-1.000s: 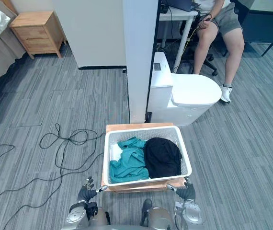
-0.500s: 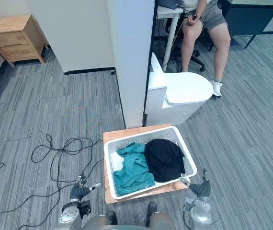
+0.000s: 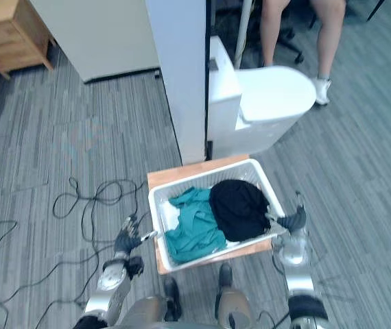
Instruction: Pick up the laundry basket with both hands and put the clothes into the washing machine.
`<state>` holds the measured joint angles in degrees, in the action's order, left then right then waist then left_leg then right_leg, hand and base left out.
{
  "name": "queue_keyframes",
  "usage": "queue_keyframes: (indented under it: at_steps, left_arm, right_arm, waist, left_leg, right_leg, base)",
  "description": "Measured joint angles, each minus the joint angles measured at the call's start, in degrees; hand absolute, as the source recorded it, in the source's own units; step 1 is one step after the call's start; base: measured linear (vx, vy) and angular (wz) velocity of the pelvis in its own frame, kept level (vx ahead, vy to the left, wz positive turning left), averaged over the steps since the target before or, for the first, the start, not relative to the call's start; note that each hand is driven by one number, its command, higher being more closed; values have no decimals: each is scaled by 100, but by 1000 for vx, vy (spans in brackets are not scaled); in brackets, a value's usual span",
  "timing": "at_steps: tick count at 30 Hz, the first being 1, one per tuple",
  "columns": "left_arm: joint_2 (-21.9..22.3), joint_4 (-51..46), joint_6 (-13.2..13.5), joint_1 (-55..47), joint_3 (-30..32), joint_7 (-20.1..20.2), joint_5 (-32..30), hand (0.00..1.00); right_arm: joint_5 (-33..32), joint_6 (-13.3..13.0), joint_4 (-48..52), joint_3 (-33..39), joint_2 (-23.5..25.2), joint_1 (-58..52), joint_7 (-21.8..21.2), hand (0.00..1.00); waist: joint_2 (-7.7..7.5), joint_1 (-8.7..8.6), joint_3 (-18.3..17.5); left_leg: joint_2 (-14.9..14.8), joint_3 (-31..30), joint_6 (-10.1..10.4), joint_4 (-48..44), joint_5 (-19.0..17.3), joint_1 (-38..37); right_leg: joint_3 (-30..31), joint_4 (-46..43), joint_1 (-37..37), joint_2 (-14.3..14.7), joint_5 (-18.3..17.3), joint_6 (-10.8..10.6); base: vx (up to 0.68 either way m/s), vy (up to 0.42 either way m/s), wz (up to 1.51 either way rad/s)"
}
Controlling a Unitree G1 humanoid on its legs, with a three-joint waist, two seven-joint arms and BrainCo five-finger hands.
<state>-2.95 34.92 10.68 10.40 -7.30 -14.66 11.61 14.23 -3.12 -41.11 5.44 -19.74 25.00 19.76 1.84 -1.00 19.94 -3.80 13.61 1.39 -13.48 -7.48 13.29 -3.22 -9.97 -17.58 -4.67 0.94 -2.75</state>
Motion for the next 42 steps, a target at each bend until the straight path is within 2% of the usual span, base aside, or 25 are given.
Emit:
queue_keyframes:
  at_steps: [3, 5, 6, 9, 15, 19, 26, 32, 34, 36, 42]
  left_arm:
    - [10, 640, 6, 661, -10, -107, 4, 0]
    - [54, 952, 81, 960, -97, -148, 5, 0]
    - [71, 1199, 107, 1196, -176, -158, 7, 100]
    - [209, 1664, 116, 1642, -237, -144, 187, 100]
    - [228, 1660, 254, 1793, -347, -157, 621, 100]
    - [56, 1454, 333, 1748, -383, -161, 619, 100]
    - [-346, 520, 11, 864, -370, -202, 498, 100]
    - [-468, -521, -97, -88, -373, -168, -36, 100]
    - [-517, -630, -129, -276, -374, -139, -373, 100]
    - [-614, -633, -172, -503, -379, -27, -866, 100]
    - [-693, -723, -196, -836, -365, 135, -1687, 100]
  right_arm:
    - [-5, 146, -857, -225, -395, 1111, -4, 0]
    - [-7, 181, -1376, -393, -513, 1645, -9, 0]
    - [-7, 199, -1637, -521, -531, 1935, -53, 100]
    - [50, 236, -1874, -596, -547, 2363, -118, 100]
    - [-23, 228, -1766, -758, -532, 2369, -120, 100]
    - [-313, 232, -1053, -690, -534, 1817, -98, 100]
    - [-469, 244, 652, -413, 28, -3, -111, 100]
    - [-456, 229, 1520, -234, 360, -1010, -160, 100]
    - [-445, 200, 1562, -172, 444, -1240, -258, 100]
    - [-409, 198, 1561, -164, 569, -1565, -335, 100]
    - [-387, 166, 1561, -78, 696, -1931, -377, 100]
  waist:
    - [47, -49, 408]
    - [91, -44, 448]
    - [130, -35, 477]
    - [145, -31, 513]
    - [149, -32, 518]
    - [151, -13, 519]
    - [144, -123, 538]
    - [139, -116, 506]
    - [135, -118, 303]
    - [140, -121, -53]
    - [126, -121, -476]
  left_leg:
    - [-12, -3, -38, -267, -21, 330]
    - [-17, 4, -78, -399, -40, 569]
    - [-26, 3, -99, -488, -53, 698]
    - [-21, 38, -144, -564, -43, 888]
    - [-23, 45, -153, -572, -37, 956]
    - [-20, 33, -169, -536, -23, 936]
    - [8, -35, -185, -244, -4, 348]
    - [69, -103, -175, 41, -2, -224]
    - [93, -133, -142, 130, 23, -281]
    - [106, -154, -110, 285, 69, -398]
    - [101, -219, -93, 398, 80, -624]
  right_leg:
    - [34, -33, -238, -13, 135, -8]
    - [65, -91, -449, -18, 170, -17]
    - [73, -97, -547, -19, 205, -25]
    - [130, -75, -715, -31, 294, -27]
    - [155, -81, -781, -49, 309, -35]
    - [149, -70, -776, -43, 309, -36]
    - [126, 157, -203, -29, 293, -49]
    - [58, 347, 373, -50, 228, -94]
    - [15, 410, 436, -65, 219, -102]
    - [-32, 528, 550, -63, 220, -103]
    - [-124, 722, 844, -33, 222, -101]
  base:
    - [-147, 28, -4]
    - [-101, 26, -5]
    - [-78, 22, -5]
    - [-65, 20, -6]
    - [-15, 3, -1]
    - [9, -1, 0]
    - [72, 0, 0]
    - [37, 14, 6]
    - [62, 19, 10]
    - [100, 13, 7]
    - [43, 3, 6]
